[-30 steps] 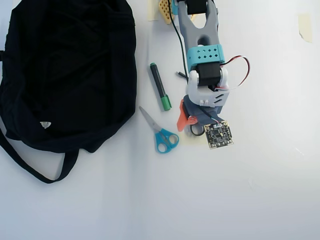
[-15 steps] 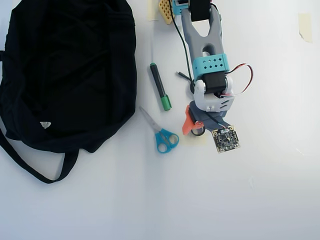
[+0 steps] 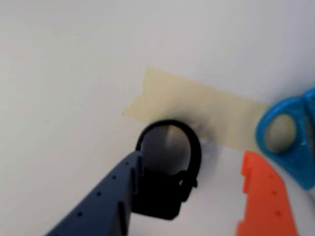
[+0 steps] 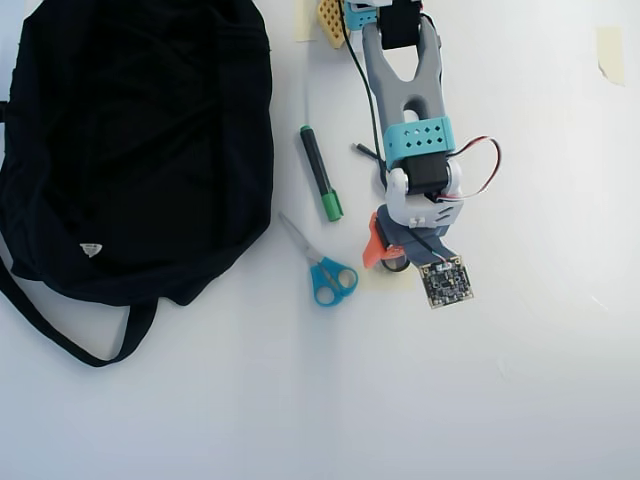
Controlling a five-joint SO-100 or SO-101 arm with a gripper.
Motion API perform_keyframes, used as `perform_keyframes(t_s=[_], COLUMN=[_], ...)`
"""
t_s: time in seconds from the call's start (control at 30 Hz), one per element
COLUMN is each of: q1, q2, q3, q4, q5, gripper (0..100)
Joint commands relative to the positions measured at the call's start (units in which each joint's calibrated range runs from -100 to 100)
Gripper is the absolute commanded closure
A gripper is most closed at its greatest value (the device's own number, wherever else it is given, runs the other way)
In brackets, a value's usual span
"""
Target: Put the bike light into the black bag
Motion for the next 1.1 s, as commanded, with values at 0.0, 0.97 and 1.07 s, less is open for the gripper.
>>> perform_keyframes(t_s=[0.0,0.97,1.07], q1=[0.4,0.6,0.7], q2=[-0.5,0.3,1.3], q3=[-1.7,-0.1,1.0], q4=[-0.8,-0.1,-0.1], q5=[0.3,0.8,0.8], gripper=[74,74,74])
